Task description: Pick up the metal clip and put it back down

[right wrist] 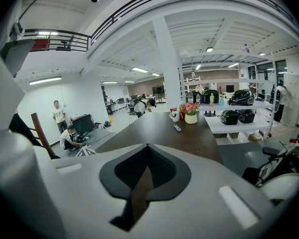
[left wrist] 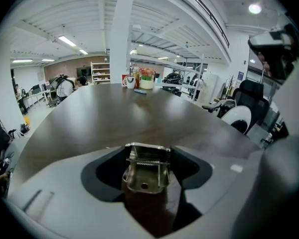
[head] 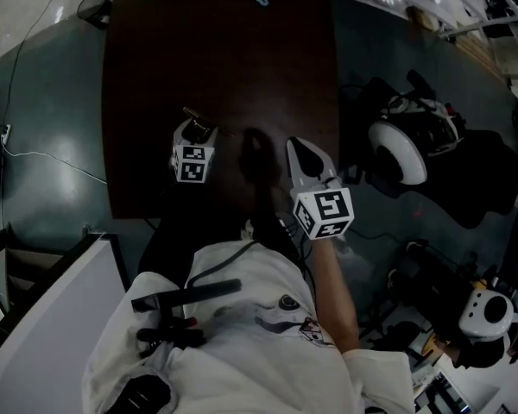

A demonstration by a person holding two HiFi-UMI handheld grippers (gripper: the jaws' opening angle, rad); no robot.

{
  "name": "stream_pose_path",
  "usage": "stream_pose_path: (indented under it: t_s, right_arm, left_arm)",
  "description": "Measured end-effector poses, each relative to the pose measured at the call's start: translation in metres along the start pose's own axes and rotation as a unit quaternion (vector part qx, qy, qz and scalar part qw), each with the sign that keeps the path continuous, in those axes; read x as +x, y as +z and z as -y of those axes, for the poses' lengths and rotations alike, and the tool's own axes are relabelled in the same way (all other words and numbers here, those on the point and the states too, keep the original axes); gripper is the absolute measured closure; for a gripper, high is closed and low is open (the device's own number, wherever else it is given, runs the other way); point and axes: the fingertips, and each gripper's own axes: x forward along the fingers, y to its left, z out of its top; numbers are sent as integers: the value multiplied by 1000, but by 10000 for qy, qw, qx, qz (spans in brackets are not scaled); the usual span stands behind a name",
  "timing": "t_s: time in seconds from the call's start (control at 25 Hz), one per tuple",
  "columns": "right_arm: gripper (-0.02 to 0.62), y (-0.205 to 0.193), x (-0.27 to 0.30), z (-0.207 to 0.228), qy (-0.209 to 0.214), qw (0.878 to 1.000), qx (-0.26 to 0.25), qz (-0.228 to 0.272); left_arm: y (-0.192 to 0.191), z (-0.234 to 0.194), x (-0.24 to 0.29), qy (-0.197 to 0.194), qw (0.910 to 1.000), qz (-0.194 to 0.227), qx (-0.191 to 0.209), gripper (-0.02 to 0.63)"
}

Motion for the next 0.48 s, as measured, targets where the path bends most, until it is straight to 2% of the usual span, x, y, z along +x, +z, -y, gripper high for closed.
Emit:
stream_pose_path:
  t_s: [0.48]
  right_arm:
    - [594,-1,3,-2,52,10000,38,-31]
  left_arm:
    - [-38,3,6,-54,9993,-371,-37,333]
